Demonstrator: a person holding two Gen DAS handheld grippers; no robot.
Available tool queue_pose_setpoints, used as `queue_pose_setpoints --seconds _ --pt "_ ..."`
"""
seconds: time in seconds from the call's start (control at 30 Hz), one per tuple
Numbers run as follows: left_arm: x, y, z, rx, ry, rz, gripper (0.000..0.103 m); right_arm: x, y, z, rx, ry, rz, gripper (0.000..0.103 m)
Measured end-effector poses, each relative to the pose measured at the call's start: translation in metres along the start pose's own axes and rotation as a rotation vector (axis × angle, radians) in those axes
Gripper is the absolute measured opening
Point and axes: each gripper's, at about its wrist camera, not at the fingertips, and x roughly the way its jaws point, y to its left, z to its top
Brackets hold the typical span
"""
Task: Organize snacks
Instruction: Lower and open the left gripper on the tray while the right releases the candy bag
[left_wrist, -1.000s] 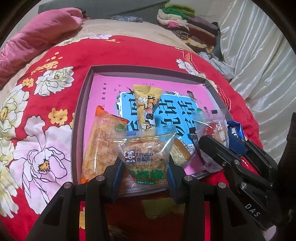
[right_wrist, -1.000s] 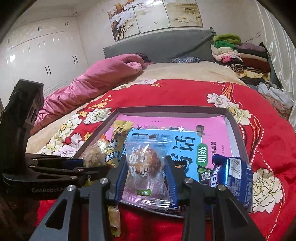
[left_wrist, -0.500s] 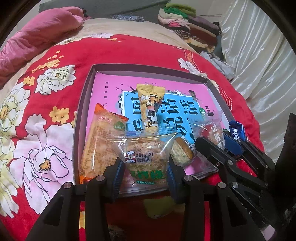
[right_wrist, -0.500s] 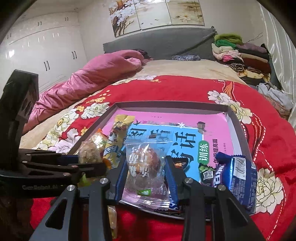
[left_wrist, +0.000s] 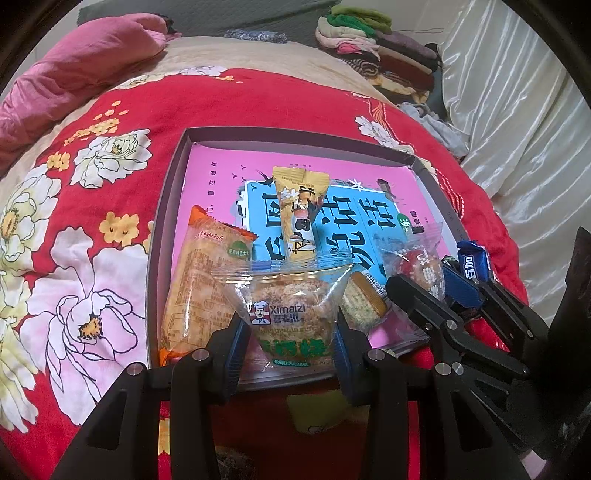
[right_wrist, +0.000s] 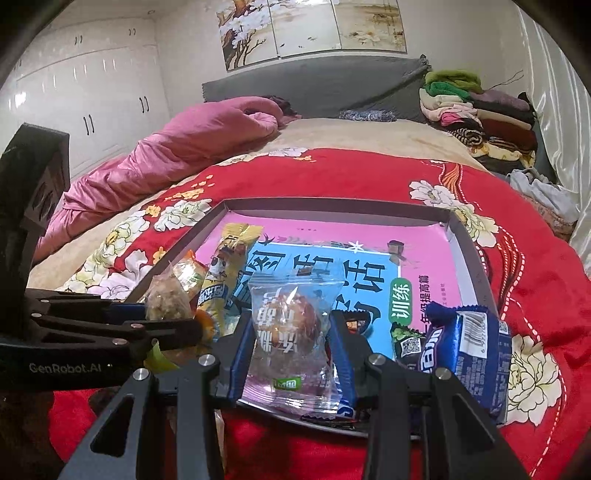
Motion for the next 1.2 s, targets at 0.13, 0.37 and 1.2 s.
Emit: queue_pose_setpoints --seconds 0.13,0.37,1.2 --pt "0.000 0.000 0.000 0.000 0.000 0.000 0.043 0.000 -0.001 0.000 0.003 0.005 0.005 0.040" --pt "0.000 0.000 0.000 0.000 0.000 0.001 0.043 -0.002 -0.001 -0.001 0.003 0.003 0.004 0.040" --pt "-0.005 0.001 0.001 -0.010 -0.003 -0.008 0.044 -0.015 -0.015 -0.001 0.071 -0.010 0.018 0.052"
